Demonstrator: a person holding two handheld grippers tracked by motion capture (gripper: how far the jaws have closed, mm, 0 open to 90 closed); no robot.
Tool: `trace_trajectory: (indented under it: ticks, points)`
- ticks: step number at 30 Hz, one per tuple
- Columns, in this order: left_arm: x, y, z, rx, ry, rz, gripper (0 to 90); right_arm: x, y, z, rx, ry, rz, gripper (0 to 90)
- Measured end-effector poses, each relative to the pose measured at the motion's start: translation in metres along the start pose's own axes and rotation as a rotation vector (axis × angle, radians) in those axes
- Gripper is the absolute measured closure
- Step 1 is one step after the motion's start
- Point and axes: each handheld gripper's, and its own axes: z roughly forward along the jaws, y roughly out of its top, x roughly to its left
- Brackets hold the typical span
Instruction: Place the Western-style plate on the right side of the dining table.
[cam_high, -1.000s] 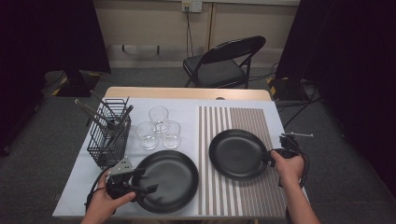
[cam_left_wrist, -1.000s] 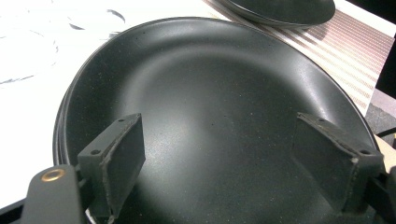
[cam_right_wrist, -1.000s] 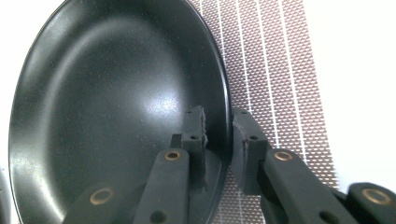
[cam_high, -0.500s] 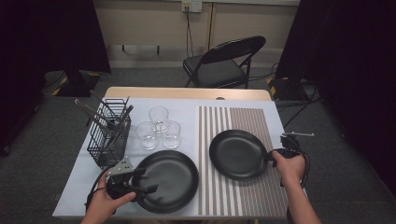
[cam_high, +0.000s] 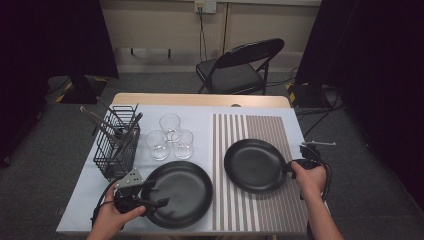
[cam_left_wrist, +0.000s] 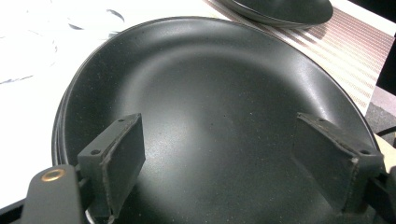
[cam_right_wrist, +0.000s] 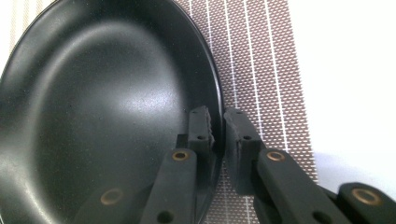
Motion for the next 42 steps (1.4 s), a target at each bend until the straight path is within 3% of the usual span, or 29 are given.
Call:
trace_trajectory:
  ticks: [5, 12, 16, 23, 29, 33, 42]
  points:
    - [0.0, 0.0, -0.001, 0.003, 0.002, 0.002, 17.2, 0.0, 0.0, -0.002, -0.017, -0.003, -0.012, 82.9]
    - [0.0, 0.0, 0.0, 0.003, 0.001, 0.003, 17.2, 0.005, 0.004, -0.014, -0.054, -0.002, -0.04, 77.5]
    - [0.0, 0.0, -0.001, 0.001, 0.003, 0.004, 17.2, 0.008, 0.002, -0.015, -0.07, 0.005, -0.055, 68.6]
    - [-0.001, 0.0, 0.0, 0.004, 0.001, 0.003, 17.2, 0.011, -0.001, -0.014, -0.102, 0.058, -0.083, 56.5]
    - [-0.001, 0.0, -0.001, 0.005, 0.004, 0.002, 17.2, 0.019, -0.003, -0.014, -0.11, 0.085, -0.144, 46.6]
    - [-0.001, 0.0, -0.002, 0.005, 0.009, 0.006, 17.2, 0.024, -0.006, -0.01, -0.13, 0.08, -0.235, 42.7]
    - [0.0, 0.0, -0.007, -0.004, 0.025, 0.0, 17.3, 0.032, -0.01, -0.004, -0.158, 0.096, -0.309, 36.4]
